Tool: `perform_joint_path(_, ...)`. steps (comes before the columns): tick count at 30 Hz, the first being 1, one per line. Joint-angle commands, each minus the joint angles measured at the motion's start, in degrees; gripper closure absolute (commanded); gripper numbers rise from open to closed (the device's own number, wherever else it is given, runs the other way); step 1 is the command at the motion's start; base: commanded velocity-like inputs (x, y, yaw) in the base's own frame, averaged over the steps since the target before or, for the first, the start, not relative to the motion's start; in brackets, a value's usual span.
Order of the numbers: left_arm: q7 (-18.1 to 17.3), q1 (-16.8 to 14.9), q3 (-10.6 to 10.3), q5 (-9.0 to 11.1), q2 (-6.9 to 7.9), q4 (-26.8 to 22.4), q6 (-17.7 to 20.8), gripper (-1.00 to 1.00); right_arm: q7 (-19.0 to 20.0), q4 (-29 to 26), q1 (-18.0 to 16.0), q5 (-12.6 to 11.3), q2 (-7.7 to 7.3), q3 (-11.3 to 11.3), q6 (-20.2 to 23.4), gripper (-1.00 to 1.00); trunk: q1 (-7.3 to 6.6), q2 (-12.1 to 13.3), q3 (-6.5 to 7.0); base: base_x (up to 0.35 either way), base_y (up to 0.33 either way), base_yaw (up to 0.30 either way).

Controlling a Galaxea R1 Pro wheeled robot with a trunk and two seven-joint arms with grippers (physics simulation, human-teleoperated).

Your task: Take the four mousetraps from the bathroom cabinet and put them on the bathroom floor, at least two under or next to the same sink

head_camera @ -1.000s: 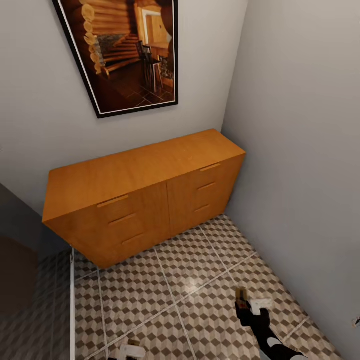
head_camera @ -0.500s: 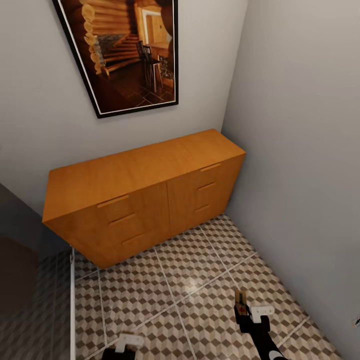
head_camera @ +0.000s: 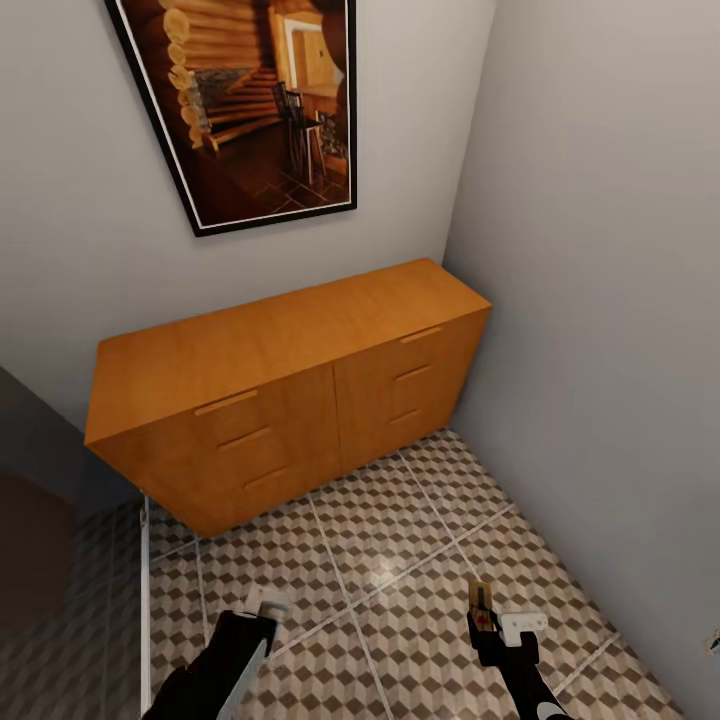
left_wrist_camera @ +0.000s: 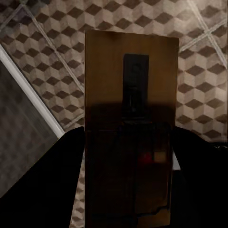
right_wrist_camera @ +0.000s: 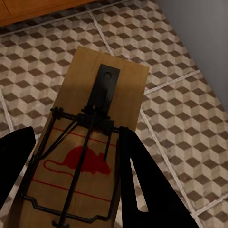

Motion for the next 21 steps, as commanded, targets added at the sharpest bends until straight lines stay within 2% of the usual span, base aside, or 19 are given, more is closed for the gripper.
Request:
perform_joint_path(1,0.56,-2.61,-0.17,0.63,0.03,-0.07,2.14,1.0,-0.13,0.04,-0.04,-0.51,0.0,0.52,-0.17,1.0,0.02,-0.1,-0.09,0.0,0.0,0.0)
perform_joint_path(3,0.58,-7.9,-0.08,0.65,0.03,2.49,5.43,1.0,-0.14,0.04,-0.04,-0.48,0.0,0.52,-0.15,1.0,0.02,-0.1,-0.09,0.0,0.0,0.0)
perform_joint_path(4,0.59,-9.18,-0.06,0.66,0.03,3.64,5.96,1.0,-0.14,0.04,-0.04,-0.47,0.0,0.52,-0.14,1.0,0.02,-0.1,-0.09,0.0,0.0,0.0)
perform_joint_path(5,0.61,-12.39,-0.01,0.66,0.02,7.21,6.93,1.0,-0.14,0.04,-0.04,-0.48,0.0,0.52,-0.13,1.0,0.02,-0.1,-0.09,0.0,0.0,0.0)
perform_joint_path(7,0.58,-14.19,0.07,0.67,0.02,9.74,7.13,1.0,-0.16,0.04,-0.04,-0.48,0.0,0.52,-0.11,1.0,0.02,-0.1,-0.09,0.0,0.0,0.0)
perform_joint_path(10,0.52,-15.43,0.17,0.7,-0.74,12.25,3.28,1.0,-0.21,0.04,-0.04,-0.5,0.0,0.51,-0.1,1.0,0.02,-0.1,-0.09,0.0,0.0,0.0)
perform_joint_path(11,0.46,-15.65,0.09,0.72,-1.1,13.22,-0.28,1.0,-0.24,0.04,-0.04,-0.47,-0.03,0.5,-0.1,1.0,0.02,-0.1,-0.09,0.0,0.0,0.0)
perform_joint_path(13,0.17,-15.88,-0.08,0.74,-1.46,17.7,-10.41,1.0,-0.29,0.04,-0.04,-0.47,-0.06,0.49,-0.09,1.0,0.02,-0.1,-0.09,0.0,0.0,0.0)
perform_joint_path(15,-0.11,-15.97,-0.13,0.71,-1.72,28.09,-22.68,1.0,-0.31,0.04,-0.04,-0.5,-0.07,0.49,-0.09,1.0,0.02,-0.1,-0.09,0.0,0.0,0.0)
perform_joint_path(16,-0.16,-15.98,-0.12,0.7,-1.78,31.16,-25.7,1.0,-0.31,0.04,-0.04,-0.52,-0.08,0.49,-0.09,1.0,0.02,-0.1,-0.09,0.0,0.0,0.0)
perform_joint_path(18,-0.33,-16.0,-0.08,0.72,-1.91,40.54,-35.09,1.0,-0.32,0.04,-0.04,-0.46,-0.07,0.51,-0.09,1.0,0.02,-0.1,-0.09,0.0,0.0,0.0)
perform_joint_path(21,-0.52,-15.98,-0.02,0.74,-1.72,44.88,-39.33,1.0,-0.32,0.04,-0.04,-0.43,-0.03,0.52,-0.09,1.0,0.02,-0.1,-0.09,0.0,0.0,0.0)
